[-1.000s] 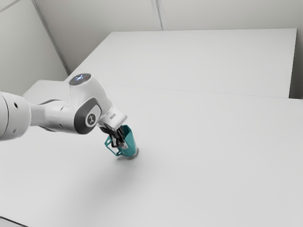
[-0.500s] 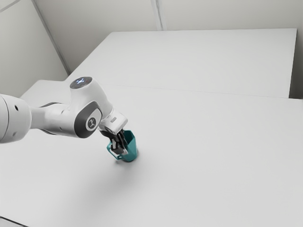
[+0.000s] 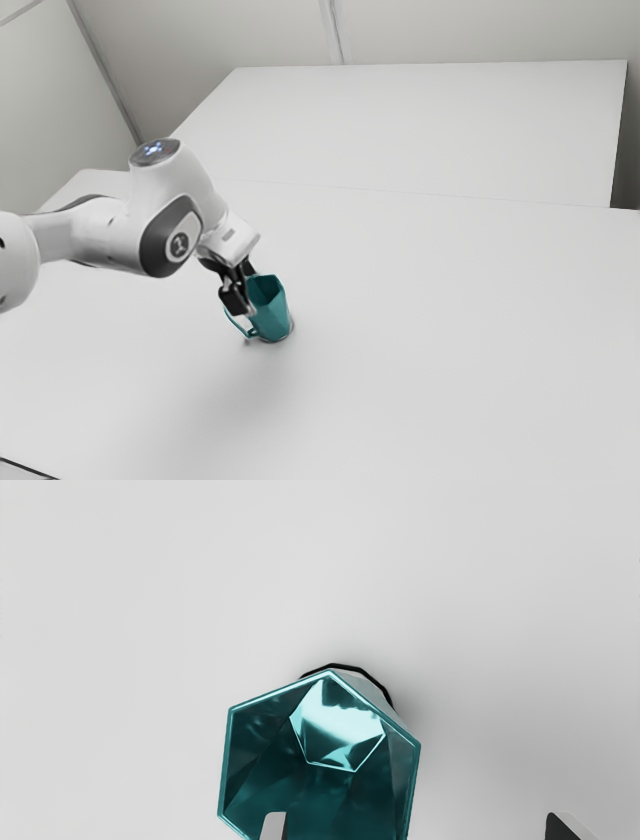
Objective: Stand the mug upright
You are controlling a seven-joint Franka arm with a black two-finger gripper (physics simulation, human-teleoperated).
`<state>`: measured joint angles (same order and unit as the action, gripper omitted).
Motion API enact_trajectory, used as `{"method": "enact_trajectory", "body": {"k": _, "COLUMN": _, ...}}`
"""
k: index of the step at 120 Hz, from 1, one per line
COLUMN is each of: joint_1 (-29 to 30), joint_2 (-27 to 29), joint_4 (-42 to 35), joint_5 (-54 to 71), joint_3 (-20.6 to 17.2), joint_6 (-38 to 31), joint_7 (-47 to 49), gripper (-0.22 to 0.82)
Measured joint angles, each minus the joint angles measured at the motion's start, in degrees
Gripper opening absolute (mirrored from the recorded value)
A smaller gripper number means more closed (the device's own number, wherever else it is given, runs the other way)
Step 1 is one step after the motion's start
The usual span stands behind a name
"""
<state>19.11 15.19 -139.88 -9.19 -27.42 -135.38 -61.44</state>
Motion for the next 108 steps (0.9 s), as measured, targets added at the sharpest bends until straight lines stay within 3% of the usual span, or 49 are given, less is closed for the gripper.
{"method": "enact_trajectory", "body": {"k": 30, "joint_1": 6.35, "joint_2": -1.46, "joint_4": 10.09, "joint_5": -0.28, "joint_3": 0.11, "joint_6": 9.52, "joint_7": 9.63, "gripper": 0.59}}
{"method": "enact_trajectory", "body": {"k": 64, "joint_1": 7.01, "joint_2": -2.22, "joint_4": 25.02, "joint_5": 0.36, "joint_3": 1.44, "joint_6": 23.70, "joint_7": 25.39, "gripper": 0.60}}
{"method": "enact_trajectory", "body": {"k": 70, "joint_1": 4.21, "joint_2": -3.88, "joint_4": 29.51, "joint_5": 1.39, "joint_3": 4.36, "joint_6": 26.37, "joint_7": 28.01, "gripper": 0.60}}
{"method": "enact_trajectory", "body": {"k": 89, "joint_1": -13.16, "joint_2": -11.76, "joint_4": 44.30, "joint_5": 5.36, "joint_3": 20.03, "joint_6": 34.20, "joint_7": 35.48, "gripper": 0.60}}
{"method": "enact_trajectory", "body": {"k": 108, "joint_1": -20.74, "joint_2": -15.10, "joint_4": 52.36, "joint_5": 8.50, "joint_3": 25.05, "joint_6": 40.37, "joint_7": 41.93, "gripper": 0.60}}
